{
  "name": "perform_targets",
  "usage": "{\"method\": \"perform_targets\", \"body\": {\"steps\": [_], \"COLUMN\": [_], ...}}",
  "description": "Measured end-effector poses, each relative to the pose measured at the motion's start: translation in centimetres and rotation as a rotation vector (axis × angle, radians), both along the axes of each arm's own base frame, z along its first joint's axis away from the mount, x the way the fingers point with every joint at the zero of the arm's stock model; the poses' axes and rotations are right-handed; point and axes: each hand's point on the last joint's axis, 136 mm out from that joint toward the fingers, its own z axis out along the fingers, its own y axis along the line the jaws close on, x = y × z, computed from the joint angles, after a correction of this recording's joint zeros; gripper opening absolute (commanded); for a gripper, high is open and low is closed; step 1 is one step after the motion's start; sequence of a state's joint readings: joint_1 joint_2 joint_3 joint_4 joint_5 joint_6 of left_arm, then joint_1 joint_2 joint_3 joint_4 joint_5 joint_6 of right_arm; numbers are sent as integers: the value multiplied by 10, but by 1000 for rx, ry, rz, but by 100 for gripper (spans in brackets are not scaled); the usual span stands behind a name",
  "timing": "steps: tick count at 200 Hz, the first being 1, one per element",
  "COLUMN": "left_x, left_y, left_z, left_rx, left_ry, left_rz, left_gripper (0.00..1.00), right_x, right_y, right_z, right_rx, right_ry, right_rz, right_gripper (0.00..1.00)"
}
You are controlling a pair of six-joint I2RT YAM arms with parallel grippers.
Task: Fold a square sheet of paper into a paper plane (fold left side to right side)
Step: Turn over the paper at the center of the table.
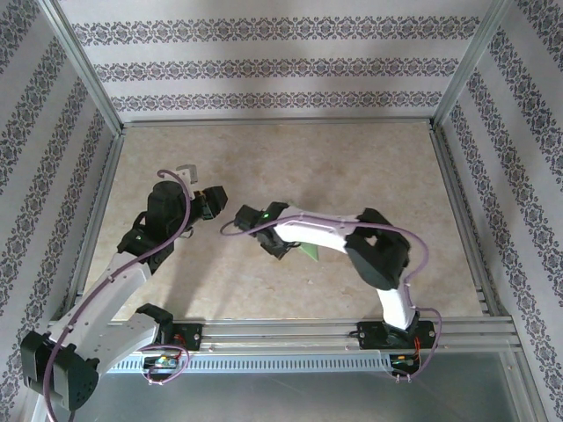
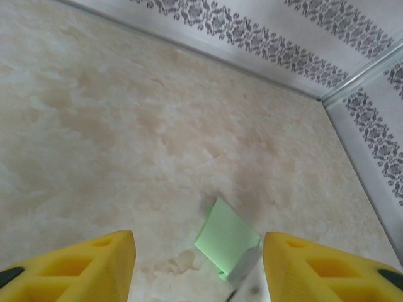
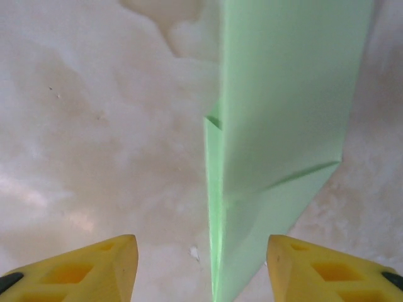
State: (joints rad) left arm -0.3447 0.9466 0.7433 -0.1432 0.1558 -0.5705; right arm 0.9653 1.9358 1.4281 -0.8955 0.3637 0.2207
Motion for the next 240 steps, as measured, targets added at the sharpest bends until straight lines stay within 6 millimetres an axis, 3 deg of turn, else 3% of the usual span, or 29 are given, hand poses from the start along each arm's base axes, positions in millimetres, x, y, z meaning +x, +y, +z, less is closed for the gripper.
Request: {"method": "perform_targets", "body": {"steps": [30, 50, 91, 145, 192, 240], "left_x": [5, 10, 17, 15, 25, 44], "left_y": [-13, -24, -51, -105, -138, -150], "left_z": [-31, -57, -110, -168, -185, -190], "left_rx": [-36, -73, -152, -229, -278, -319], "left_ry": [94, 175, 337, 486, 524, 530], "left_rz": [-37, -58, -91, -153, -165, -147], "left_gripper": [60, 61, 61, 61, 56, 47], "right_x": [10, 17, 23, 24, 25, 26], "right_y": [-20, -41, -89, -142, -172, -176], "right_z": [48, 67, 72, 72, 74, 86], "right_rx": [227, 358, 626, 1014, 1247, 1356], "right_ry": [-54, -95, -142, -224, -244, -234], "right_rz": [-121, -209, -432, -700, -844, -857], "right_gripper": [65, 67, 74, 97, 98, 98]}}
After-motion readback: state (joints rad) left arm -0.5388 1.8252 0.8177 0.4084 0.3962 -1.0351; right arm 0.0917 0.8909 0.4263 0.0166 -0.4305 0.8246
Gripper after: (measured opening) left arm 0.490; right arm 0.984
